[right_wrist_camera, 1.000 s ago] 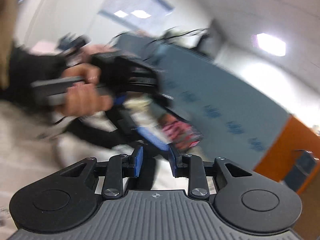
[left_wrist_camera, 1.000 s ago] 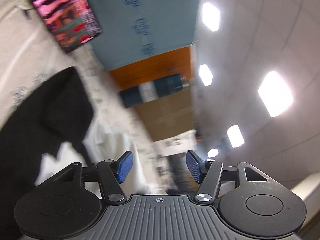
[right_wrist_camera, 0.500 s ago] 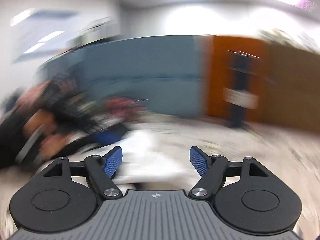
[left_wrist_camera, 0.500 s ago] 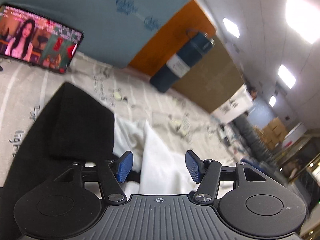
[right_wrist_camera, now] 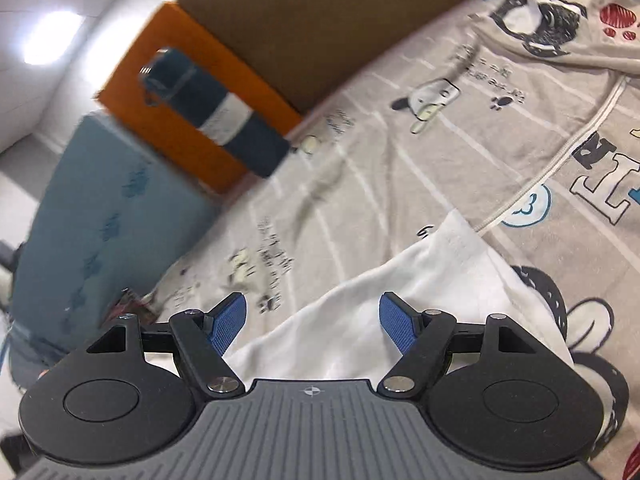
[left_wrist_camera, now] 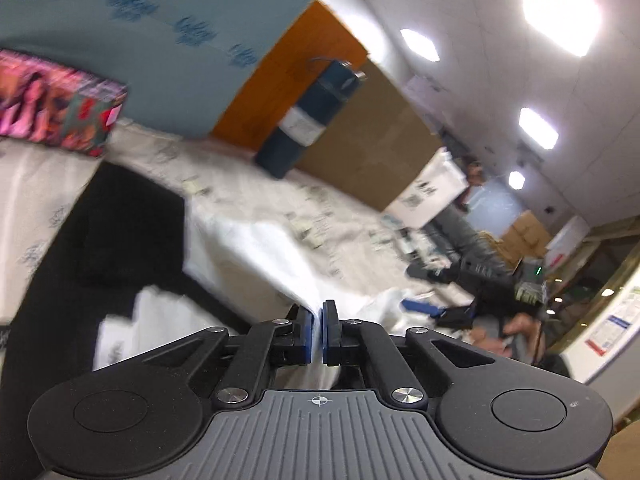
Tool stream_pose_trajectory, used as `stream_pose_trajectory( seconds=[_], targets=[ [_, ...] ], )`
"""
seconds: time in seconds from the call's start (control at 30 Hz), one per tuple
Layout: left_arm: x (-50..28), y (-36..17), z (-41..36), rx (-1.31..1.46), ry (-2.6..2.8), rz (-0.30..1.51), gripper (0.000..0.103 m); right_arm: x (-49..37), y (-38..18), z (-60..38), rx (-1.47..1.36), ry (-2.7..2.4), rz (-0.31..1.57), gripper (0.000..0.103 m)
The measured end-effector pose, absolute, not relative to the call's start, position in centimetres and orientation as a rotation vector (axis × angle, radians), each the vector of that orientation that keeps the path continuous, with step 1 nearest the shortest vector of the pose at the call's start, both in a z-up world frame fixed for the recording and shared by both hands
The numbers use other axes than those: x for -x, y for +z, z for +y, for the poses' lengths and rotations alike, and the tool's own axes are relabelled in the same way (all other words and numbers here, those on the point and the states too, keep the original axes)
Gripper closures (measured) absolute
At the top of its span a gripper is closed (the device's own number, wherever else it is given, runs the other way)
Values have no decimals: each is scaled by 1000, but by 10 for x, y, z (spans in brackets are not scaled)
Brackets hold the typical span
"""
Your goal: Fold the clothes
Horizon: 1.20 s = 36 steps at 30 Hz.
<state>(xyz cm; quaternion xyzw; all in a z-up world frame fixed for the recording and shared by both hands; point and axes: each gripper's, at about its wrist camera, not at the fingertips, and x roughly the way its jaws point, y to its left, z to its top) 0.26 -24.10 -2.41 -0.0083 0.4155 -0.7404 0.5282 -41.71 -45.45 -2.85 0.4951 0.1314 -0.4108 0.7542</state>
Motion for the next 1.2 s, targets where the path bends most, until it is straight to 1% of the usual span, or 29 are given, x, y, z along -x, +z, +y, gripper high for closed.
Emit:
stream_pose_trajectory(
  seconds=[0.07,0.1,0.13,0.17,0.2,0.23,0.27,0.3,0.37,0.6,0.7,0.73,0.77,0.8,0.83,0.97,1.03,1.1,1.2],
  targets=[
    [-3,-36,-245,6,-1735,1041,100,406,-30,-466,-1091,-949,349,36],
    [-4,-41,-248,1,-1721,1061,100,399,-30,-470,-1082,-979,385,43],
    [-5,-42,-248,2,-1721,1067,100,392,-28,-470,-1055,-1011,423,46],
    [-6,-42,-248,5,-1723,1071,100,386,-27,-468,-1020,-1038,460,52],
    [-7,-43,-247,7,-1725,1074,100,381,-26,-466,-985,-1061,492,65],
    [-8,-44,-247,12,-1729,1081,100,379,-26,-464,-961,-1070,514,74],
    [-9,-44,-248,18,-1733,1088,100,379,-28,-462,-949,-1065,521,89],
    [-9,-45,-248,22,-1736,1096,100,381,-31,-460,-941,-1058,518,93],
    [-11,-47,-247,31,-1745,1111,99,386,-33,-455,-942,-1041,493,100],
    [-11,-51,-245,47,-1741,1130,97,413,-17,-438,-997,-1018,326,101],
    [-11,-51,-245,48,-1741,1127,97,414,-14,-448,-1050,-1029,348,96],
    [-11,-51,-245,48,-1741,1127,97,412,-14,-453,-1072,-1042,369,90],
    [-11,-51,-245,49,-1740,1126,97,412,-16,-458,-1097,-1058,386,67],
    [-11,-52,-245,50,-1740,1126,97,411,-18,-464,-1124,-1078,394,50],
    [-11,-52,-245,51,-1740,1126,97,411,-21,-471,-1146,-1098,401,50],
    [-10,-52,-245,53,-1741,1125,97,404,-24,-490,-1159,-1152,458,54],
    [-10,-52,-244,53,-1742,1122,97,396,-23,-491,-1105,-1181,509,62],
    [-10,-52,-244,53,-1743,1121,97,390,-24,-484,-1015,-1224,564,85],
    [-11,-53,-245,59,-1742,1128,97,397,-28,-473,-954,-1224,541,99]
  ],
)
